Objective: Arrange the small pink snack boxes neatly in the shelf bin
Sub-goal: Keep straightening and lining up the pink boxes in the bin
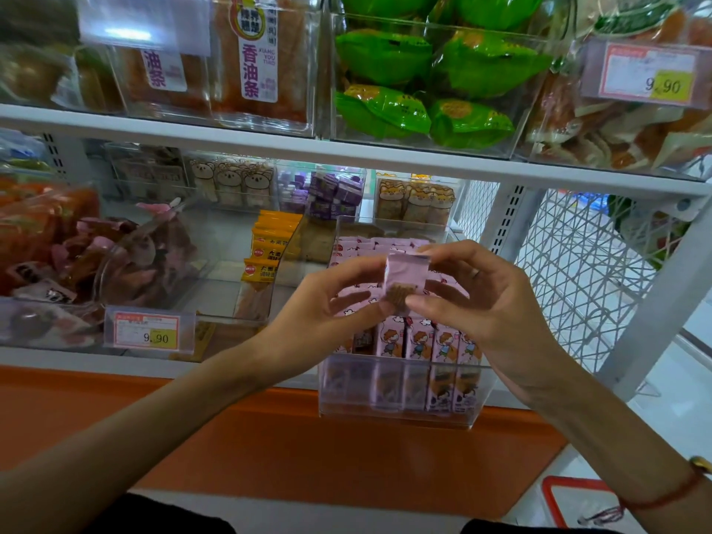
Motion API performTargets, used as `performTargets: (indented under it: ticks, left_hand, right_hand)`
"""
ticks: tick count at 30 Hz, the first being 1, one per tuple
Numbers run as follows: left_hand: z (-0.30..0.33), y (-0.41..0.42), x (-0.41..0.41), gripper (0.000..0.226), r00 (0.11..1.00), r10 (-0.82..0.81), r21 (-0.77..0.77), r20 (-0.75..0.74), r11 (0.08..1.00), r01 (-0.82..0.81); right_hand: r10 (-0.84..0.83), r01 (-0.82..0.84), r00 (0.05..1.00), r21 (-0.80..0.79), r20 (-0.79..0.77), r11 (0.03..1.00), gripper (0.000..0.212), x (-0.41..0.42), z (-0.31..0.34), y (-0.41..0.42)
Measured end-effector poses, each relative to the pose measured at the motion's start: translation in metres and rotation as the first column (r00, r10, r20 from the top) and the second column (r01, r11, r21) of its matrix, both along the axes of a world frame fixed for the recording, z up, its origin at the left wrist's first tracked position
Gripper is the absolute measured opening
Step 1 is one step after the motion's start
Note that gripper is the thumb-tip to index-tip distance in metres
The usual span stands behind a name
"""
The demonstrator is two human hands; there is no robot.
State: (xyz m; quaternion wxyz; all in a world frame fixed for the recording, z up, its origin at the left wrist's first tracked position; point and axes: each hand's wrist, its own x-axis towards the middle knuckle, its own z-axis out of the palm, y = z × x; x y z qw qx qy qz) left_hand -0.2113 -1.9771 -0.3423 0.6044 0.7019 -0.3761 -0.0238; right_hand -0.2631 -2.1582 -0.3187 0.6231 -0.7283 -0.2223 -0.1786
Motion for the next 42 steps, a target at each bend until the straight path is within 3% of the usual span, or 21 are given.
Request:
performTargets:
  ticks: [4, 7, 9, 13, 15, 18, 20, 23, 26, 29, 34, 36, 38, 40, 42]
  left_hand:
    - [-0.001, 0.0, 0.003, 0.042, 1.0, 0.014, -0.021, -0.022, 1.0, -0.014]
    - [-0.001, -0.002, 0.005, 0.038, 0.983, 0.075, -0.143, -0.17, 0.985, -0.1]
    - [0.0, -0.004, 0.004, 0.042, 0.96, 0.101, -0.209, -0.26, 0.965, -0.158]
    - [0.002, -0.006, 0.001, 0.053, 0.945, 0.138, -0.209, -0.295, 0.956, -0.205]
    - [0.003, -0.004, 0.004, 0.063, 0.934, 0.142, -0.204, -0.329, 0.955, -0.217]
    - [0.006, 0.002, 0.009, 0.061, 0.917, 0.015, -0.305, -0.398, 0.941, -0.147]
    - [0.009, 0.005, 0.009, 0.051, 0.912, -0.048, -0.371, -0.408, 0.921, -0.117]
    - [0.01, 0.007, 0.009, 0.046, 0.897, 0.006, -0.402, -0.442, 0.893, -0.204]
    - [0.01, 0.003, 0.007, 0.052, 0.899, 0.105, -0.35, -0.426, 0.897, -0.271]
    - [0.009, -0.003, 0.005, 0.044, 0.903, 0.18, -0.295, -0.389, 0.905, -0.308]
    - [0.012, -0.002, 0.006, 0.022, 0.92, 0.194, -0.243, -0.339, 0.927, -0.285]
    - [0.015, -0.001, 0.008, 0.022, 0.937, 0.253, -0.252, -0.24, 0.916, -0.312]
    - [0.016, 0.0, 0.014, 0.028, 0.933, 0.335, -0.231, -0.127, 0.905, -0.357]
    - [0.018, -0.003, 0.023, 0.037, 0.922, 0.387, -0.15, -0.017, 0.91, -0.385]
    - [0.018, -0.008, 0.035, 0.041, 0.903, 0.418, -0.045, 0.1, 0.909, -0.415]
  right_hand:
    - [-0.076, 0.079, 0.996, -0.096, 0.044, 0.992, 0.054, -0.002, 0.001, 0.001]
    - [-0.211, 0.24, 0.969, -0.275, 0.132, 0.931, 0.078, -0.003, -0.003, 0.004]
    - [-0.265, 0.31, 0.949, -0.343, 0.171, 0.887, 0.072, -0.004, -0.006, 0.009]
    - [-0.283, 0.321, 0.946, -0.352, 0.155, 0.879, 0.035, -0.003, -0.006, 0.014]
    - [-0.232, 0.22, 0.972, -0.222, -0.029, 0.95, 0.026, -0.002, -0.005, 0.014]
    - [-0.001, 0.074, 0.925, 0.178, -0.38, 0.981, 0.026, 0.003, -0.004, 0.01]
    - [0.137, 0.041, 0.863, 0.338, -0.486, 0.94, 0.029, 0.005, -0.005, 0.006]
    - [0.244, -0.022, 0.823, 0.4, -0.513, 0.916, 0.035, 0.006, -0.006, 0.004]
    - [0.075, 0.099, 0.863, 0.312, -0.5, 0.945, 0.046, 0.01, -0.009, 0.003]
    - [-0.098, 0.233, 0.889, 0.258, -0.447, 0.938, 0.046, 0.014, -0.012, 0.002]
    - [-0.187, 0.258, 0.907, 0.145, -0.377, 0.955, 0.05, 0.02, -0.014, 0.003]
    - [-0.317, 0.321, 0.899, -0.037, -0.302, 0.946, 0.051, 0.028, -0.018, 0.002]
    - [-0.461, 0.406, 0.874, -0.292, -0.153, 0.866, 0.046, 0.035, -0.024, -0.001]
    - [-0.485, 0.412, 0.874, -0.511, -0.012, 0.754, 0.041, 0.04, -0.033, -0.006]
    - [-0.441, 0.349, 0.897, -0.669, 0.035, 0.657, 0.039, 0.041, -0.042, -0.009]
